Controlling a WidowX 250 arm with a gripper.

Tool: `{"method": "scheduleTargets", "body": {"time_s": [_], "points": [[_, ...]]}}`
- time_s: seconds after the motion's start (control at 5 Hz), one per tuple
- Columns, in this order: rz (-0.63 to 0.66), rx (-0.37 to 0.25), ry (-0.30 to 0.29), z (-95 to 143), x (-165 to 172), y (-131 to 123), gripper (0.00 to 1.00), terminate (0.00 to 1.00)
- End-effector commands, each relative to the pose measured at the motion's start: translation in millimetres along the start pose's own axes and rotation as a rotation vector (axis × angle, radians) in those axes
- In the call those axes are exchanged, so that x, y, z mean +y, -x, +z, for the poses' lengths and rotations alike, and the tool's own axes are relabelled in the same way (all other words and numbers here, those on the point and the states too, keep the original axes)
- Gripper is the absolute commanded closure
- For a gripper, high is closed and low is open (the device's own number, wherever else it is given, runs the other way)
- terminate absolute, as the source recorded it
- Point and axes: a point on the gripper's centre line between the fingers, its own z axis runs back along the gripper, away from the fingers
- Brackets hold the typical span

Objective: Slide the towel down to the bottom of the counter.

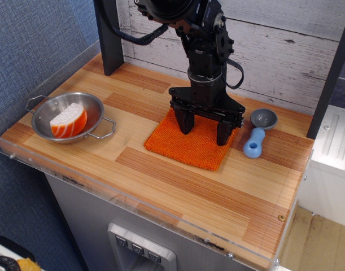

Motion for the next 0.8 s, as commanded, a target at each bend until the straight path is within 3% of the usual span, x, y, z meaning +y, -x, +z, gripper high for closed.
{"method": "scheduleTargets", "body": {"time_s": [0.0,0.6], "points": [[-0.021,0.009,0.012,12,-4,23,0.0,0.0],[-0.021,0.058,0.044,29,-7,75,0.0,0.0]]}}
